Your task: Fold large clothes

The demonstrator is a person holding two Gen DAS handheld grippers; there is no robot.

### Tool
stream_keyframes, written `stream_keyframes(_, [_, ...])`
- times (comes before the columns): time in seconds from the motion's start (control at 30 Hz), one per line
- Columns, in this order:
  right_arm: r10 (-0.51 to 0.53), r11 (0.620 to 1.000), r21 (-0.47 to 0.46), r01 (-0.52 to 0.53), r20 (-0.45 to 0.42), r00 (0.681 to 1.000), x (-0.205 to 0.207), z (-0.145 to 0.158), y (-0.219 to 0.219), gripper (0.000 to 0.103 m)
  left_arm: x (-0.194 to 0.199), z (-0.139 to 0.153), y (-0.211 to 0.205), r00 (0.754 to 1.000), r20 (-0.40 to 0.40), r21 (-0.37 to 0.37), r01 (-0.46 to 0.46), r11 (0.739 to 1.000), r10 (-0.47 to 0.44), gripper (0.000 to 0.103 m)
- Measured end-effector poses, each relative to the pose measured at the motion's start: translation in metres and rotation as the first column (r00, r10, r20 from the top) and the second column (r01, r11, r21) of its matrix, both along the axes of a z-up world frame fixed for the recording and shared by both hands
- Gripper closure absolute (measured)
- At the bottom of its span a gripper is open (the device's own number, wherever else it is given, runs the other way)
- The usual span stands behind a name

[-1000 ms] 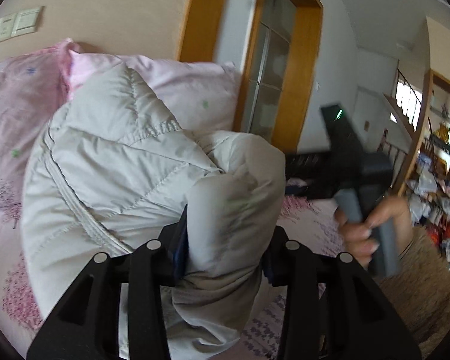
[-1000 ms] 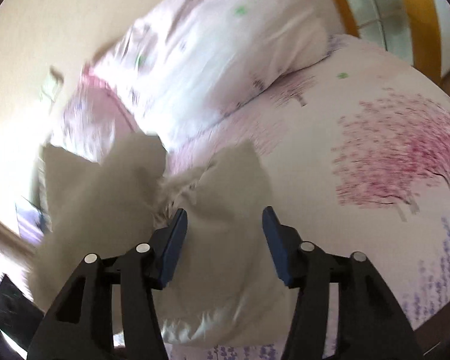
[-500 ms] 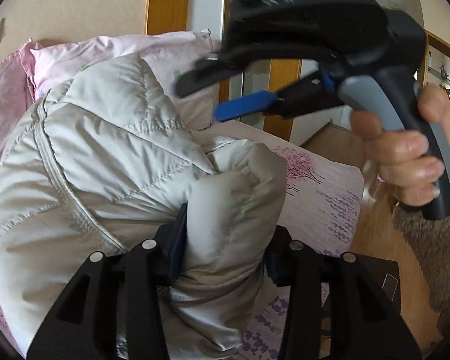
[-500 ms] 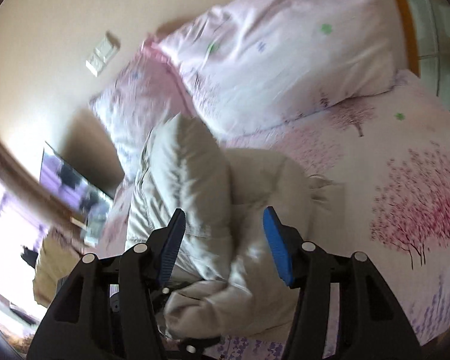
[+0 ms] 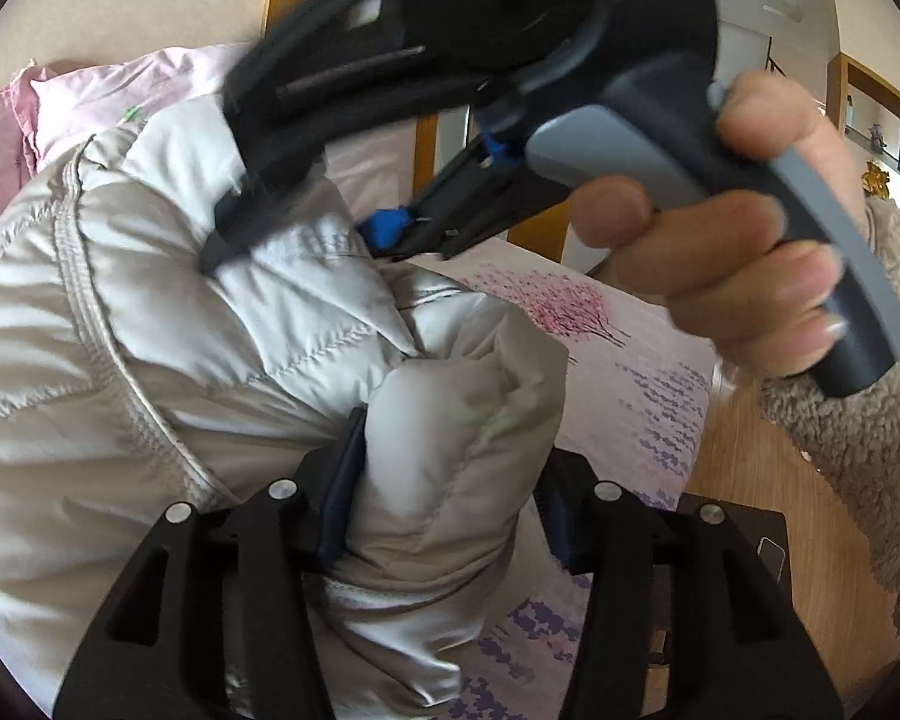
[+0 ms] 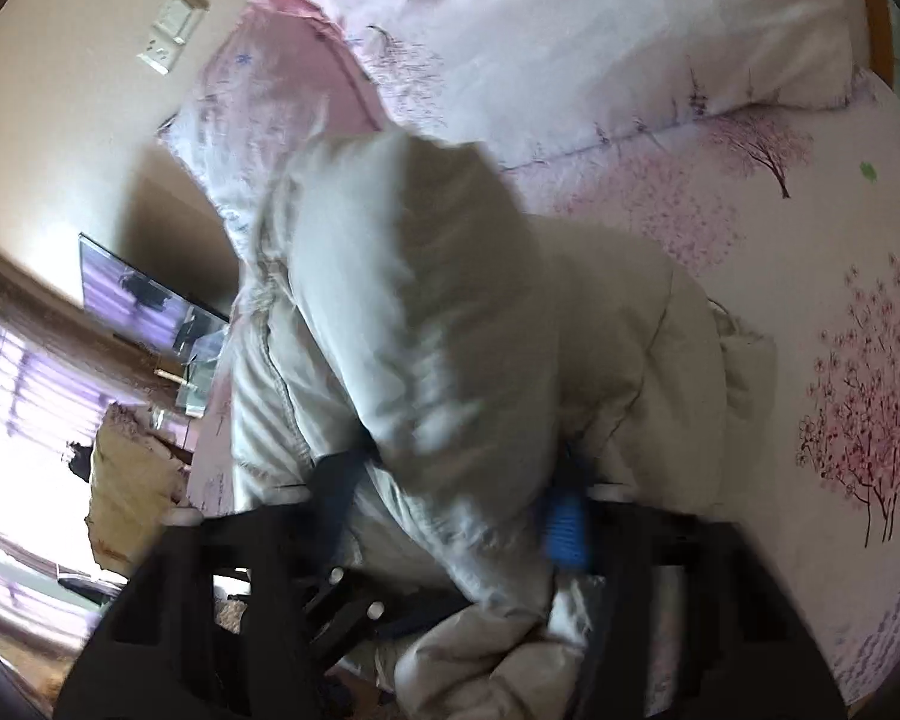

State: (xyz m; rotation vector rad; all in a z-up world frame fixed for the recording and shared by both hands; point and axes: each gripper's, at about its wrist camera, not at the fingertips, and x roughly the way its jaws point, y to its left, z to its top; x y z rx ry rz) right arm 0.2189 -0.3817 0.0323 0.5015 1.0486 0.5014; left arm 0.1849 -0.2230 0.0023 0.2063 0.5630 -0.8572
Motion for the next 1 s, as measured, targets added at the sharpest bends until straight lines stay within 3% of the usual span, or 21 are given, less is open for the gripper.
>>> stream_keyframes(0.1, [-0.029,0.999,-0.023,0.029,0.002,1.0,-0.006,-0.005,-0.003,0.079,-0.007,0.001,0.001,1.0,-0.006,0.005,0.017,1.0,-0.017,0.052])
stream_keyframes(0.23, [-0.061,0.997,-0.055,0.061,0.001,0.998,-0.009,-0.011,-0.009,0.082,-0.019,0.023,0.023,0.997,-0.044,-0.058,0.063,0.996,-0.066,0.052])
stream_keyframes(0.33, [-0.072,0.995,-0.07,0.072,0.009,0.997,-0.013,-0.014,-0.015,0.083,-0.026,0.051,0.06,0.996,-0.041,-0.129,0.075,0.989,-0.08,0.04])
stream_keyframes(0.4, [-0.07,0.993,-0.094,0.072,0.028,0.997,-0.019,-0.012,-0.016,0.083,-0.021,0.072,0.094,0.999,-0.02,-0.189,0.039,0.981,-0.044,0.031])
stream_keyframes(0.47, [-0.069,0.99,-0.117,0.073,0.042,0.997,-0.021,-0.011,-0.014,0.083,-0.005,0.085,0.125,0.998,0.006,-0.213,-0.057,0.975,0.06,0.029])
stream_keyframes(0.57, [-0.069,0.986,-0.147,0.075,0.047,0.996,-0.022,-0.01,-0.013,0.083,0.036,0.089,0.158,0.979,-0.048,-0.201,-0.202,0.959,0.196,0.029])
stream_keyframes(0.63, [-0.07,0.984,-0.162,0.077,0.052,0.996,-0.02,-0.01,-0.012,0.083,0.065,0.079,0.169,0.964,-0.128,-0.172,-0.254,0.952,0.234,0.031])
stream_keyframes(0.7, [-0.072,0.981,-0.178,0.08,0.053,0.996,-0.02,-0.012,-0.012,0.083,0.082,0.072,0.173,0.953,-0.156,-0.142,-0.282,0.949,0.259,0.035])
stream_keyframes(0.83, [-0.079,0.98,-0.182,0.086,0.042,0.996,-0.017,-0.018,-0.015,0.083,0.096,0.054,0.168,0.946,-0.172,-0.067,-0.288,0.955,0.273,0.037])
stream_keyframes(1.0, [-0.107,0.983,-0.148,0.106,0.001,0.994,-0.015,-0.037,-0.03,0.083,0.097,0.051,0.152,0.954,-0.183,-0.056,-0.252,0.966,0.238,0.037])
